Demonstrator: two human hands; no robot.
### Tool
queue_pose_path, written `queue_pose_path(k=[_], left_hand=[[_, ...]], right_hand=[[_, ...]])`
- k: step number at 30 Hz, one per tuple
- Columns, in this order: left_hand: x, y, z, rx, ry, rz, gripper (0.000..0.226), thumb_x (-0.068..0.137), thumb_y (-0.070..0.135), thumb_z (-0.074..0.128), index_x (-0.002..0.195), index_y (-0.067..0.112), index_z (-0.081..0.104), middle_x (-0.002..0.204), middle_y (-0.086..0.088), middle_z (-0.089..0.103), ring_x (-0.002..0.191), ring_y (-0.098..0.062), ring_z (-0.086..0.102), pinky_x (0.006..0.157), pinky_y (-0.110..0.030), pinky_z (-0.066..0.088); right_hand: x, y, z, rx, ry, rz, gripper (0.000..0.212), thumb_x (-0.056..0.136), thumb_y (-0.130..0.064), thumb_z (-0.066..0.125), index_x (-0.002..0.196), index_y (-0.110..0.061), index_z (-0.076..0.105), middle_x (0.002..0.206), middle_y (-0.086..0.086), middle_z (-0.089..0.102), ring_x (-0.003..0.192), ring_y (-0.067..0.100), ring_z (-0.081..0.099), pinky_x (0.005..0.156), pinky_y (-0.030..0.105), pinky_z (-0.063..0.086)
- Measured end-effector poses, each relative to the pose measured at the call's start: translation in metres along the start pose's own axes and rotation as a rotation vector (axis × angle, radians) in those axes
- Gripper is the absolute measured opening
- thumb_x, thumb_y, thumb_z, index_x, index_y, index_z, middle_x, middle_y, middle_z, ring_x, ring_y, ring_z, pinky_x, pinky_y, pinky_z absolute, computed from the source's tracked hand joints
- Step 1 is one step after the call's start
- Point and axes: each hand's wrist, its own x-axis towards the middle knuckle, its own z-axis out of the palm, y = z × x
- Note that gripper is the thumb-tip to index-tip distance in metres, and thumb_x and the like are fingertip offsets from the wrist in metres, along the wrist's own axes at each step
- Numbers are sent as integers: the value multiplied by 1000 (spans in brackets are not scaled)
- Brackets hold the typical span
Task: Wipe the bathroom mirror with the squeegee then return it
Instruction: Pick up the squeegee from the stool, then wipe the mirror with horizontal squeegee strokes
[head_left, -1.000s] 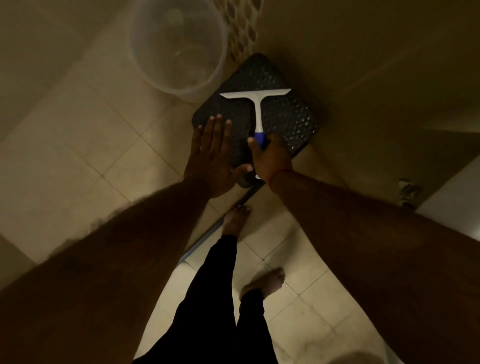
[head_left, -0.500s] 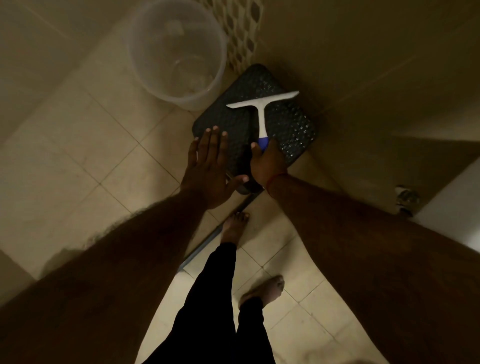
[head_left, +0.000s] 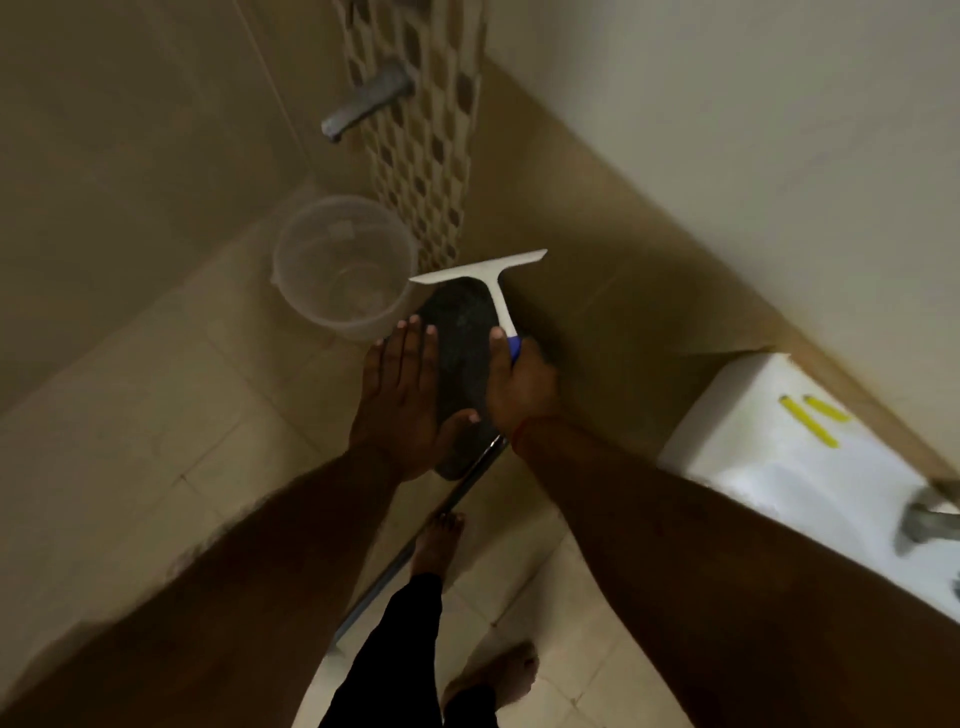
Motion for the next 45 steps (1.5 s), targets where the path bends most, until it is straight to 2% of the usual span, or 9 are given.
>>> queue_pose_path(k=[8, 17, 20, 25, 27, 33, 39, 43, 45], left_hand=[[-30, 62, -126, 36, 258, 60, 114, 105, 88, 21, 178, 1, 11, 187, -25, 7, 174, -43, 8, 139, -65, 12], [-50, 161, -256, 88, 474, 209, 113, 104, 86, 23, 175, -2, 26, 185, -27, 19, 169, -50, 24, 134, -69, 21], [-44, 204, -302, 84, 558, 257, 113, 103, 85, 26, 176, -1, 23, 185, -26, 20, 169, -47, 25, 133, -68, 23], [-41, 277, -375, 76, 632, 365, 109, 105, 82, 17, 178, 2, 14, 187, -23, 11, 174, -42, 11, 137, -65, 12], [-44, 303, -406, 89, 640, 435, 112, 103, 83, 4, 178, 1, 16, 187, -23, 8, 175, -41, 8, 137, -67, 13], [-53, 374, -495, 87, 755, 608, 116, 100, 87, -1, 178, 3, 10, 189, -20, 0, 176, -37, 1, 138, -67, 16], [-39, 423, -578, 155, 882, 734, 123, 98, 96, 22, 180, 7, 1, 189, -17, -8, 176, -34, -4, 139, -65, 13], [-24, 450, -636, 183, 946, 810, 131, 93, 96, 35, 179, 6, -2, 189, -18, -8, 176, -33, -7, 140, -58, 3], [-21, 462, -665, 222, 951, 824, 137, 90, 98, 40, 177, 8, -17, 187, -16, -22, 173, -31, -23, 140, -55, -4]], right_hand=[[-74, -70, -130, 148, 167, -183, 52, 110, -64, 37, 100, -19, 59, 90, 6, 68, 83, 29, 66, 80, 44, 55], [-199, -141, -287, 370, 393, -454, 51, 110, -59, 43, 84, -17, 58, 77, 1, 66, 75, 21, 61, 73, 38, 52], [-239, -158, -338, 405, 437, -567, 54, 111, -58, 42, 85, -15, 60, 73, 2, 63, 65, 10, 54, 64, 25, 48], [-301, -176, -404, 459, 524, -702, 63, 104, -72, 36, 85, -17, 60, 74, 5, 63, 70, 19, 58, 73, 40, 52], [-325, -181, -425, 482, 563, -749, 59, 106, -69, 38, 85, -19, 60, 71, 1, 60, 67, 16, 57, 73, 38, 52], [-370, -200, -493, 561, 757, -811, 58, 101, -70, 39, 83, -20, 63, 62, -3, 58, 61, 13, 56, 69, 49, 55], [-395, -216, -559, 578, 888, -837, 43, 110, -56, 41, 97, -27, 70, 84, -7, 74, 84, 10, 70, 88, 41, 58], [-408, -229, -590, 557, 980, -816, 41, 114, -50, 41, 92, -29, 68, 66, -15, 65, 65, 2, 61, 73, 34, 51], [-410, -235, -602, 558, 1004, -791, 42, 114, -52, 41, 95, -28, 69, 67, -10, 64, 68, 8, 61, 71, 36, 52]])
